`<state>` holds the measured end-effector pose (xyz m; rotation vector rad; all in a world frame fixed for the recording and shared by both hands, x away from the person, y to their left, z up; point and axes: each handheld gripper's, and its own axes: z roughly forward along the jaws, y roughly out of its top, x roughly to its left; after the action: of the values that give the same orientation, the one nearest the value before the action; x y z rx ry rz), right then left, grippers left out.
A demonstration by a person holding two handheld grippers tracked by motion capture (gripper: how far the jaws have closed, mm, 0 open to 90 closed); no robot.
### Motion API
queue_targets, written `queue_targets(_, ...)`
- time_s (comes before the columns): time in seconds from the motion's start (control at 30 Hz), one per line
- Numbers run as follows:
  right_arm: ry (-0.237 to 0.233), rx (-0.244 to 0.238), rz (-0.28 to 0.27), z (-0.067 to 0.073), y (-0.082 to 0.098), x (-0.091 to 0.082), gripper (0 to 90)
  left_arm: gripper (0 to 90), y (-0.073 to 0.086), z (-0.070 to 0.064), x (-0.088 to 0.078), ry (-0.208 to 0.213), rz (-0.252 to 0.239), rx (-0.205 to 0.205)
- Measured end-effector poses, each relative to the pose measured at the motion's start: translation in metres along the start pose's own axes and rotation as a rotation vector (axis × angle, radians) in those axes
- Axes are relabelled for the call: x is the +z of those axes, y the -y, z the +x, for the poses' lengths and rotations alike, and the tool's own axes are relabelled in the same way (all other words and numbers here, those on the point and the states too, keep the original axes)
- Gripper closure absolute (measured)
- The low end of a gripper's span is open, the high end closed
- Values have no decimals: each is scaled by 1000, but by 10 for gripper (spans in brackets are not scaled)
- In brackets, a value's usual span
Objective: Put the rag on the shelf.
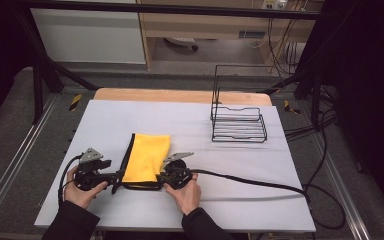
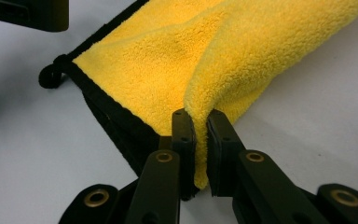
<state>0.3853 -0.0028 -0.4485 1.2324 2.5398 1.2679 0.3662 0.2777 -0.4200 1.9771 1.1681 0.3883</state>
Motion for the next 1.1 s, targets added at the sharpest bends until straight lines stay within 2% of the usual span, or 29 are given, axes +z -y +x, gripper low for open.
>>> queue_targets(0.2, 5, 17, 10, -6, -2, -22, 843, 207, 0, -2, 0, 13, -5, -6)
queue_targets(0.4, 40, 23, 38, -17, 15, -53, 841, 167, 0, -6, 1, 29, -16, 15)
queue_targets(0.6, 71, 49, 30, -30, 43, -82, 839, 125, -1, -10, 2, 30, -25, 29)
queue_targets(0.73, 77, 68, 10, -30, 61, -90, 836, 106, -1, -14, 4, 38, -23, 36)
queue_targets(0.9, 83, 64, -2, -30, 66, -91, 798, 86, -2, -17, 5, 46, -24, 45)
queue_targets(0.93, 84, 48, -19, -31, 65, -92, 722, 80, -3, -18, 6, 53, -25, 43)
queue_targets(1.0, 78, 43, -45, -36, 64, -95, 641, 78, -4, -19, 6, 57, -26, 43)
queue_targets(1.03, 78, 43, -45, -36, 64, -95, 641, 78, -5, -20, 6, 61, -26, 45)
queue_targets(1.07, 67, 43, -103, -43, 62, -103, 543, 74, -7, -20, 6, 66, -26, 43)
queue_targets(1.1, 67, 41, -117, -46, 60, -106, 496, 72, -10, -22, 7, 76, -29, 42)
